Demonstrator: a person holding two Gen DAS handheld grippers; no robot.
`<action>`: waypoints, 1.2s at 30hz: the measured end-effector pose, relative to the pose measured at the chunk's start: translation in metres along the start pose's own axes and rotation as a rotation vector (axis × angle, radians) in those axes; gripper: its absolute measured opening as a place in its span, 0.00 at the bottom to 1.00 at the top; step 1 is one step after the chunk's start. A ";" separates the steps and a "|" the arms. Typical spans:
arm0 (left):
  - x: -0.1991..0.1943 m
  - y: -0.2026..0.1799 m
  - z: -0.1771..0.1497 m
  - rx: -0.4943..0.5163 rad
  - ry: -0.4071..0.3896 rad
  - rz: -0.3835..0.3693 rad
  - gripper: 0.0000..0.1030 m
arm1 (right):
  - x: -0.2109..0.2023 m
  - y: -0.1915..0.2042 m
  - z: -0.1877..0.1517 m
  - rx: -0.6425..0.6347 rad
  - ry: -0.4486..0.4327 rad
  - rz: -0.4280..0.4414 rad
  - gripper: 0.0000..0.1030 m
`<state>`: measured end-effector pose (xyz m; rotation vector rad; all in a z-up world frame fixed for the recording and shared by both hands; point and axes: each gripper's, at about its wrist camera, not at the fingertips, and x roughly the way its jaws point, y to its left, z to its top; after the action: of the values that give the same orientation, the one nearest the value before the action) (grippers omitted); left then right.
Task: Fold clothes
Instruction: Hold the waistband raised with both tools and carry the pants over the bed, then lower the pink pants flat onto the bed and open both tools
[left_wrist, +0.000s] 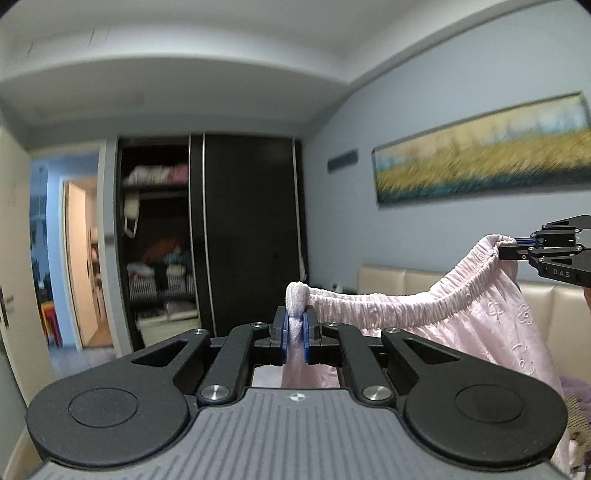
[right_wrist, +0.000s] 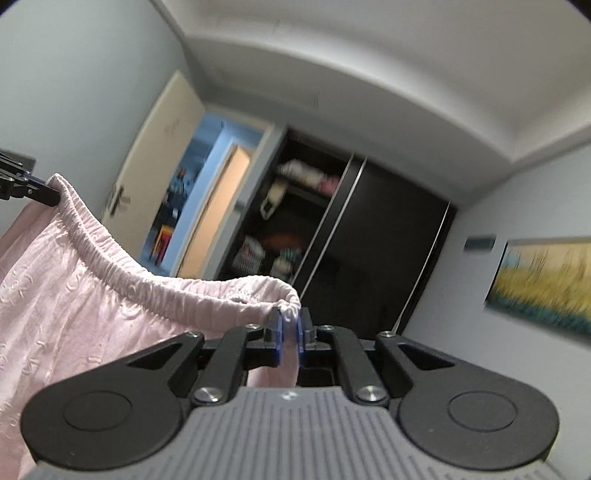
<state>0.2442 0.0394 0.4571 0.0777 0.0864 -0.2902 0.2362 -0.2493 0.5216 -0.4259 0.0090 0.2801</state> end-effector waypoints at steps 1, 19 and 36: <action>0.020 0.006 -0.014 -0.004 0.009 0.005 0.05 | 0.023 0.001 -0.015 0.008 0.018 0.002 0.09; 0.273 0.096 -0.307 -0.119 0.347 0.044 0.06 | 0.335 0.082 -0.302 0.086 0.395 0.102 0.09; 0.262 0.108 -0.352 -0.116 0.391 0.168 0.43 | 0.353 0.092 -0.398 0.265 0.446 0.052 0.53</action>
<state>0.4997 0.0999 0.0886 0.0254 0.4817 -0.0980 0.5711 -0.2377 0.0979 -0.2177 0.4898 0.2267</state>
